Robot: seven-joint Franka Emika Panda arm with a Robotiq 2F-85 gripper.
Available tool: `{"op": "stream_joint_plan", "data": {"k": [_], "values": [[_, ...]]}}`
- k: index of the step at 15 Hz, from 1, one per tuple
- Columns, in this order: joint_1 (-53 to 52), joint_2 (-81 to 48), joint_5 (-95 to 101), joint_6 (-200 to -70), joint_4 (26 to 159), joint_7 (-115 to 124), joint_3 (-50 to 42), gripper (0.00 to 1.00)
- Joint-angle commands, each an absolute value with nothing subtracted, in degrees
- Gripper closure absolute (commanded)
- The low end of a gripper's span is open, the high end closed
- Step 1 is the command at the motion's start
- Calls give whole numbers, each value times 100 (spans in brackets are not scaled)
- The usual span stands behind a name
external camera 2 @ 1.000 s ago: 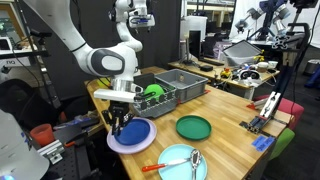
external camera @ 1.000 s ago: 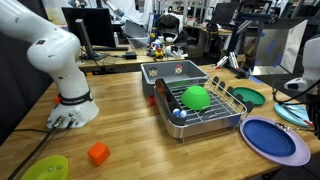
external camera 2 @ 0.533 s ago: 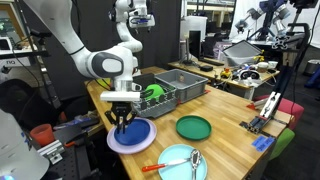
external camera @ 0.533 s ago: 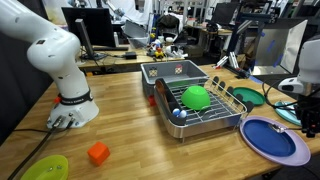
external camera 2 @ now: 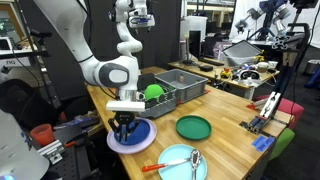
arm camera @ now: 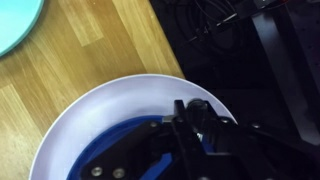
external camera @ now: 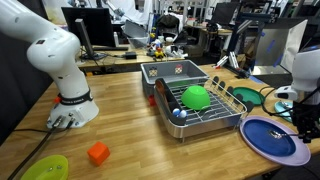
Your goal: Put the spoon on the light blue plate on the dark blue plate
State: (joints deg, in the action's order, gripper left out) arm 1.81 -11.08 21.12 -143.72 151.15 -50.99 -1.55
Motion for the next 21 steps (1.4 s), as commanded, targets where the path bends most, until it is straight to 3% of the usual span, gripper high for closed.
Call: {"op": "stream_joint_plan", "data": {"k": [1,18,19,20,21], "values": [[369,-1473,2008,-14605,14882,-5251,-142,95],[473,-2029,2084,-14664,14539,-5212,-112,95],[469,-2044,2091,-14647,14522,-5203,-117,90],[473,-2063,2080,-14626,14501,-5205,-114,55],[476,-2078,2075,-14618,14486,-5205,-112,54]]}}
